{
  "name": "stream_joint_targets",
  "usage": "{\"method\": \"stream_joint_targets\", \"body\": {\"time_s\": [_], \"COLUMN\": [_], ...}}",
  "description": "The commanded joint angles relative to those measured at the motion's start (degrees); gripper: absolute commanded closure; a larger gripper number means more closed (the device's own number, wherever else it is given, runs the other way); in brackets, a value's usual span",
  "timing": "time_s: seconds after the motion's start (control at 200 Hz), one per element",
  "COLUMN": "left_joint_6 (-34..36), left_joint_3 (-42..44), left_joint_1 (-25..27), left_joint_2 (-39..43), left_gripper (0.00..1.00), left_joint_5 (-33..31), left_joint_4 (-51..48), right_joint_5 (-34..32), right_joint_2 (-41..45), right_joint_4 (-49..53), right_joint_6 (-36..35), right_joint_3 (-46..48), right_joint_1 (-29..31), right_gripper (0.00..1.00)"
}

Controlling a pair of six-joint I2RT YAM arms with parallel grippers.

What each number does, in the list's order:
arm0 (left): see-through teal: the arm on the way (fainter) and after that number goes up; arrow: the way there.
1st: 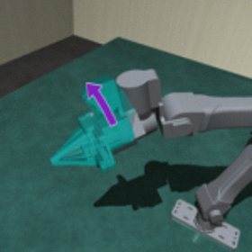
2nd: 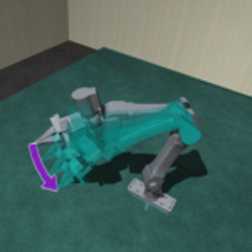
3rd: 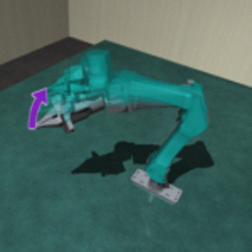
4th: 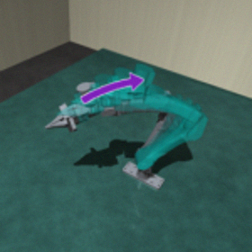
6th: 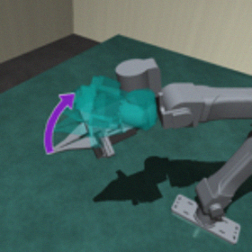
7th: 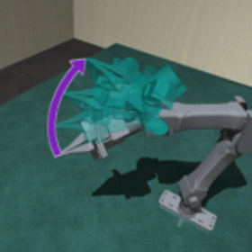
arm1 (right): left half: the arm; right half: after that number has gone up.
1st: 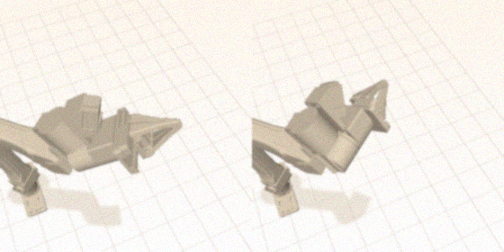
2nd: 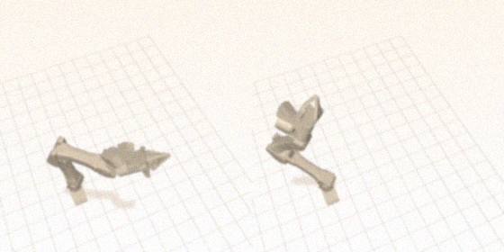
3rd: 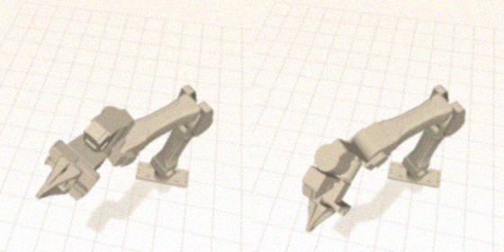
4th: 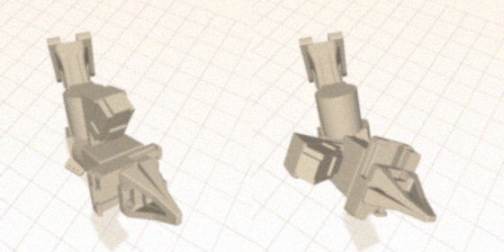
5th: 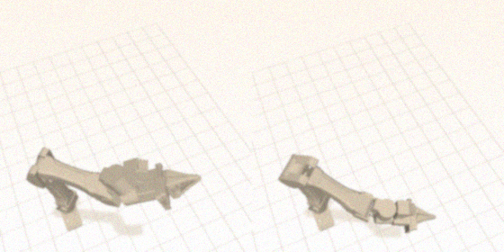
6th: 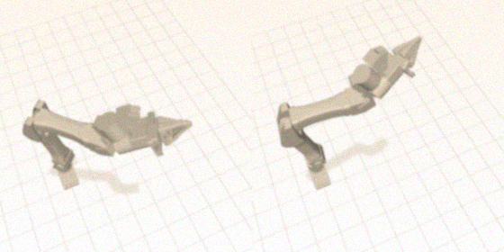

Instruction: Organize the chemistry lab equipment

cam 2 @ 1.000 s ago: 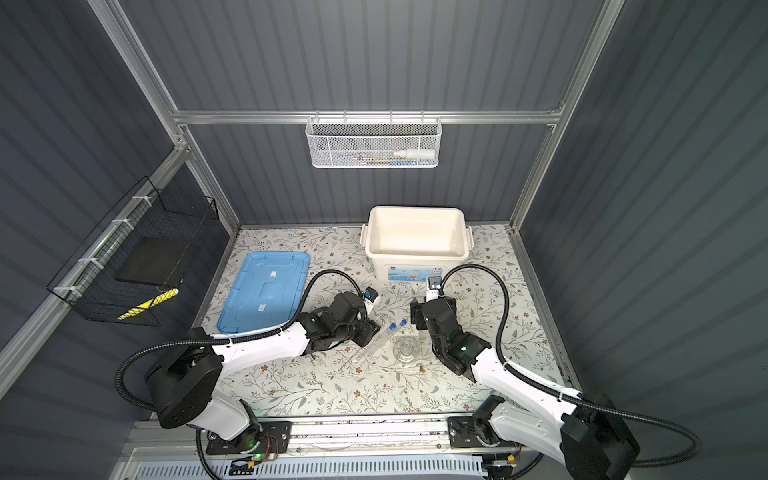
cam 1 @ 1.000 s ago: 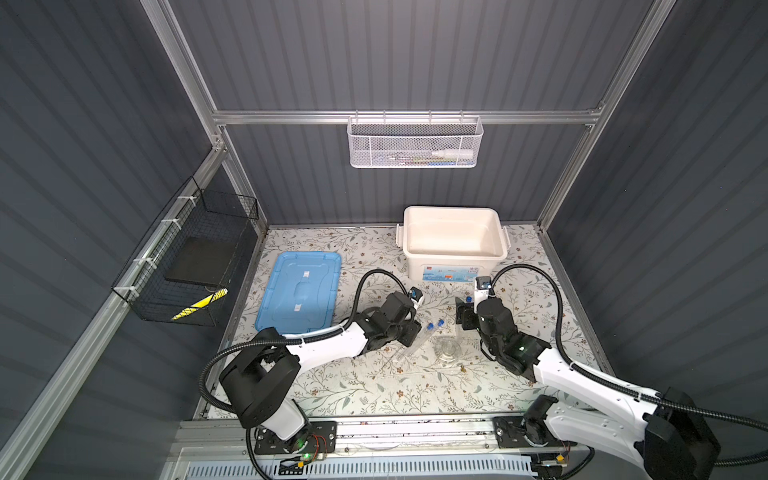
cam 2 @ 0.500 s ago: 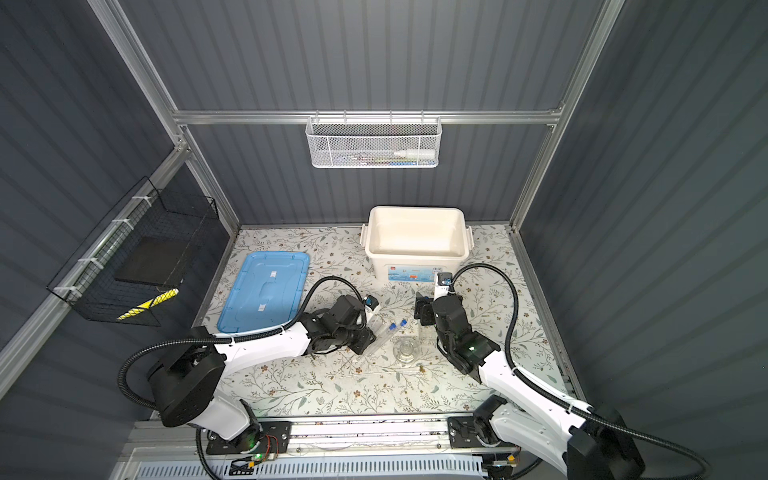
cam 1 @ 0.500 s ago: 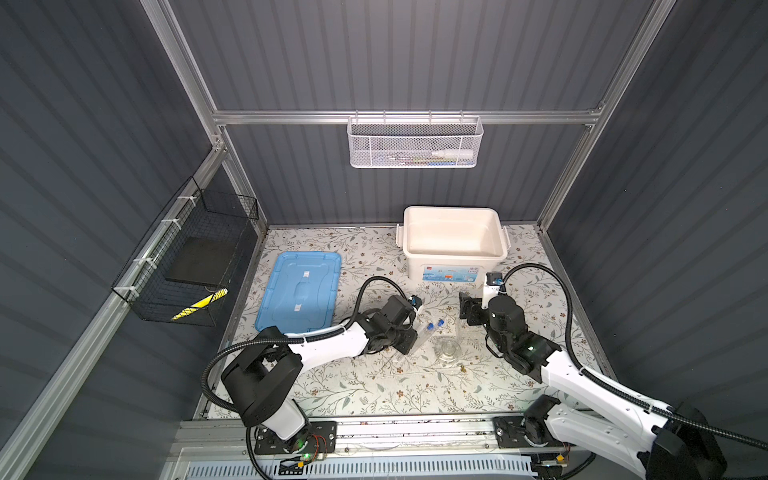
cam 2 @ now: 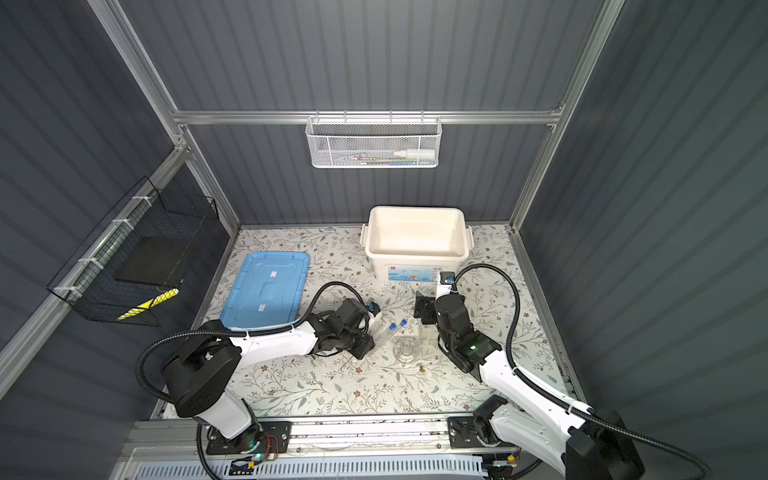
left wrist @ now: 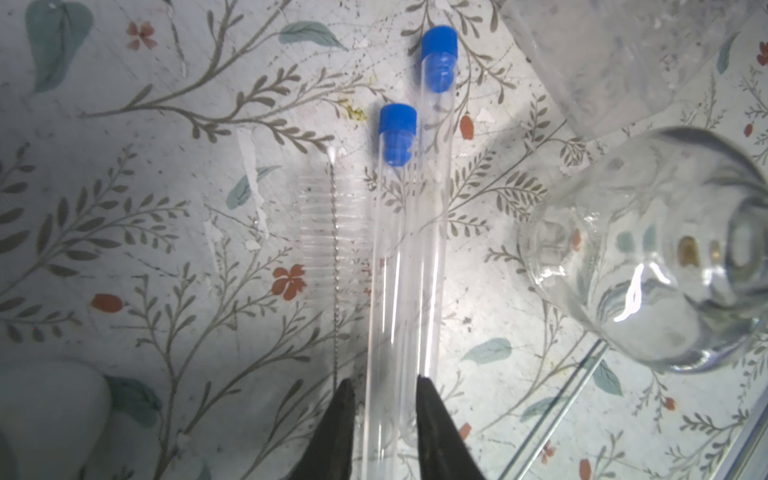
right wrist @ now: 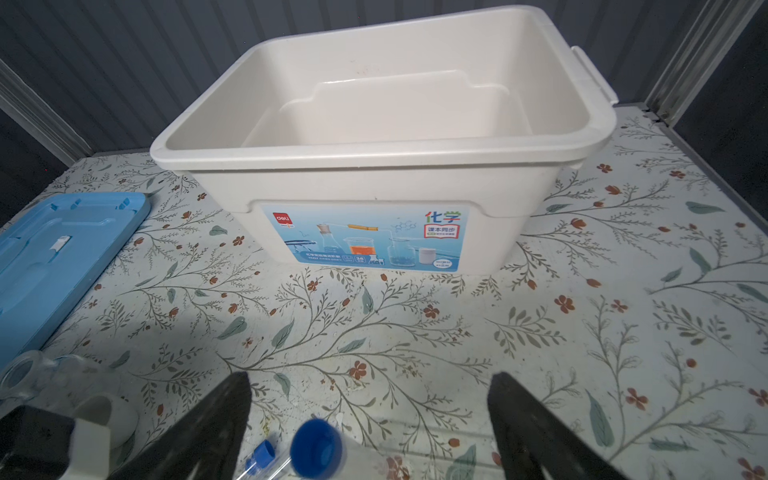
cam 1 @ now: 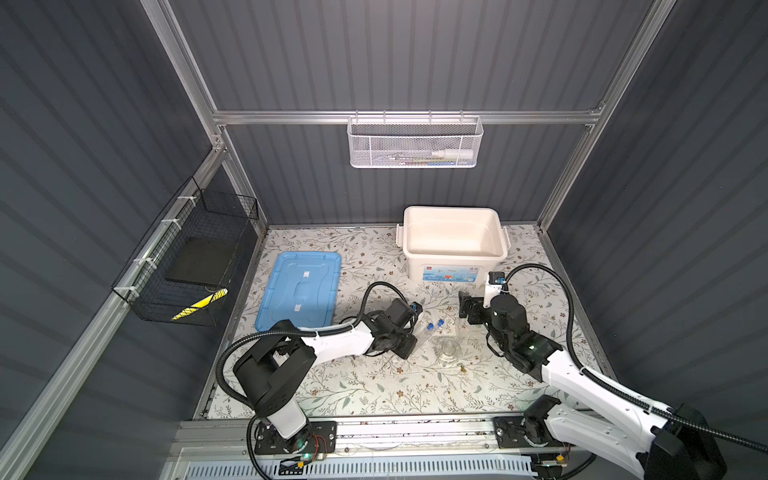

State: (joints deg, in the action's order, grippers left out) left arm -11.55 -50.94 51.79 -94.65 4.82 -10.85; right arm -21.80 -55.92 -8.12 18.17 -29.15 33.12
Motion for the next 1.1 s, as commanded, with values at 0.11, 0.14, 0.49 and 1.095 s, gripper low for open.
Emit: {"method": "stream_joint_targets", "body": {"time_s": [0.11, 0.14, 0.49, 1.095], "left_joint_6": [1.17, 1.14, 0.92, 0.64], "left_joint_3": [-1.63, -1.68, -2.55, -3.81], "left_joint_1": [-0.03, -0.04, -0.03, -0.07], "left_joint_2": [-1.41, -1.41, -3.1, -4.72], "left_gripper": [0.76, 0.76, 0.78, 0.78], "left_joint_5": [1.46, 1.42, 0.63, -2.88], "left_joint_4": [-1.13, -0.99, -1.5, -3.21], "right_joint_5": [0.6, 0.54, 0.58, 0.27], "right_joint_2": [0.42, 0.35, 0.24, 0.24], "right_joint_4": [-0.49, -0.49, -0.5, -0.54], "right_joint_6": [1.25, 1.31, 1.51, 1.86], "right_joint_3": [0.22, 0.29, 0.39, 1.06], "right_joint_1": [-0.47, -0.54, -0.61, -0.79], "right_gripper": [0.08, 0.08, 0.07, 0.06]}}
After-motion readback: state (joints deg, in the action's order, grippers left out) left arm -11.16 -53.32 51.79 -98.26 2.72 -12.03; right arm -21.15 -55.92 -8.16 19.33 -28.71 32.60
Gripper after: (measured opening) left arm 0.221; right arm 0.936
